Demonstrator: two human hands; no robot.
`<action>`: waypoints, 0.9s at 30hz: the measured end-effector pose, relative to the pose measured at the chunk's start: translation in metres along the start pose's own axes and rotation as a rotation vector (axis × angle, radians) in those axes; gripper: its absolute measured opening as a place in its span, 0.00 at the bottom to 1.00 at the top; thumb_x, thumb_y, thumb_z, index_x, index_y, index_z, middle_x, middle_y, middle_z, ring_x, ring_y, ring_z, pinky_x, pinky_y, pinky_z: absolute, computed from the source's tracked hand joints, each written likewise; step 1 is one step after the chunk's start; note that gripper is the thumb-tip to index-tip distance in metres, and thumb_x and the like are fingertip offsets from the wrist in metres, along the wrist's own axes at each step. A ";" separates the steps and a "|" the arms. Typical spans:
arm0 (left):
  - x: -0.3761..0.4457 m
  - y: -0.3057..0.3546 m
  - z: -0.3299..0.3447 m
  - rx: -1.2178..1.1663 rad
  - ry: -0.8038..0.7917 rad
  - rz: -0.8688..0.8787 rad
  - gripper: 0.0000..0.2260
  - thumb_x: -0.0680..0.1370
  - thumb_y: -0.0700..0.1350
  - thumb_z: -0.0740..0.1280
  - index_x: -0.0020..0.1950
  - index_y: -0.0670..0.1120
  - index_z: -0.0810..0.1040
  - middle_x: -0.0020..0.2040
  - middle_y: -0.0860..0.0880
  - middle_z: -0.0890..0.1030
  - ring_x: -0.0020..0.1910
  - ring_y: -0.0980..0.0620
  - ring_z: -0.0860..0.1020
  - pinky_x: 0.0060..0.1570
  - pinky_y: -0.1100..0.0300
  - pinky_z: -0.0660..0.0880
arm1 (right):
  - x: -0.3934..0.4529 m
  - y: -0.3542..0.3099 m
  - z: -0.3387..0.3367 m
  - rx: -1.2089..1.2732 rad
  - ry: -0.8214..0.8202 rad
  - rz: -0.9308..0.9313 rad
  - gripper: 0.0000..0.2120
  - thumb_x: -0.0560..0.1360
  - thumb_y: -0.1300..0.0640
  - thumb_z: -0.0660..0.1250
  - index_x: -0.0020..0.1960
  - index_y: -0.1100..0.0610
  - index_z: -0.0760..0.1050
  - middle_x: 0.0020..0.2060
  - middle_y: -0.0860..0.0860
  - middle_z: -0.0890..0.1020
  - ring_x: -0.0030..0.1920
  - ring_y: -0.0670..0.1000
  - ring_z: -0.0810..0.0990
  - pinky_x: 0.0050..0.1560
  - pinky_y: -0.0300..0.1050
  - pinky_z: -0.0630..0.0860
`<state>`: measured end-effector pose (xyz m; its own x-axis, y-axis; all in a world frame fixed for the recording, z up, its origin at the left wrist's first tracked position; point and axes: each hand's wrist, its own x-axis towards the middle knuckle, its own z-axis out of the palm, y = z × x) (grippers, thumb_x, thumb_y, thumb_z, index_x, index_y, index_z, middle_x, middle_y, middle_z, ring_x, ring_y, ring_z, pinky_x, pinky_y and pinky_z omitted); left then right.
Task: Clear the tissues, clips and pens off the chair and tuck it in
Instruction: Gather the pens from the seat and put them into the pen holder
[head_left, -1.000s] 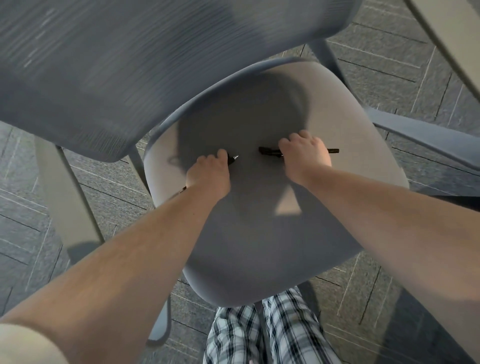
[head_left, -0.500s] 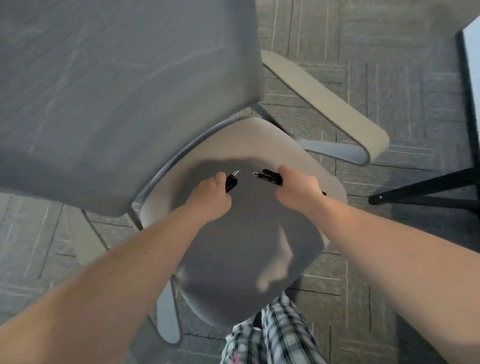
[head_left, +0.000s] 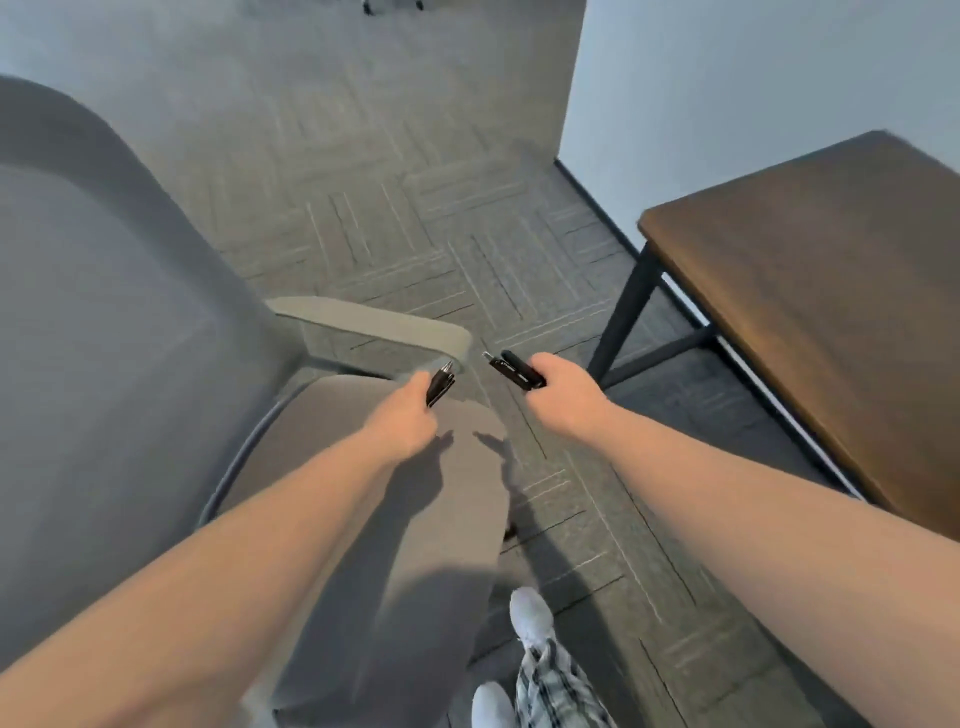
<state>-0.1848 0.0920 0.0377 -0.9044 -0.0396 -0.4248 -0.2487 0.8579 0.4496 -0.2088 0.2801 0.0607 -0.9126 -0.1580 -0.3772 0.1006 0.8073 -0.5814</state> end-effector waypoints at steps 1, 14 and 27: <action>0.003 0.019 0.001 0.011 -0.004 0.042 0.08 0.76 0.36 0.56 0.55 0.41 0.67 0.55 0.35 0.77 0.54 0.37 0.76 0.51 0.50 0.71 | -0.008 0.010 -0.014 0.018 0.031 0.025 0.05 0.72 0.67 0.57 0.43 0.58 0.65 0.31 0.51 0.69 0.41 0.57 0.71 0.34 0.44 0.64; 0.004 0.304 0.075 -0.090 -0.275 0.517 0.04 0.80 0.39 0.57 0.55 0.42 0.66 0.39 0.46 0.71 0.34 0.51 0.68 0.34 0.57 0.66 | -0.096 0.184 -0.183 0.489 0.462 0.376 0.08 0.73 0.66 0.59 0.52 0.64 0.72 0.43 0.59 0.77 0.43 0.56 0.74 0.41 0.46 0.69; -0.023 0.528 0.186 -0.465 -0.453 0.633 0.05 0.80 0.40 0.58 0.51 0.50 0.71 0.39 0.51 0.77 0.42 0.51 0.74 0.47 0.57 0.71 | -0.157 0.347 -0.308 0.743 0.743 0.506 0.07 0.70 0.65 0.60 0.43 0.54 0.71 0.37 0.55 0.76 0.40 0.57 0.75 0.46 0.54 0.76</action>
<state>-0.2307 0.6412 0.1384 -0.7214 0.6584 -0.2148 0.0446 0.3536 0.9343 -0.1533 0.7599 0.1402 -0.6845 0.6576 -0.3147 0.5023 0.1125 -0.8574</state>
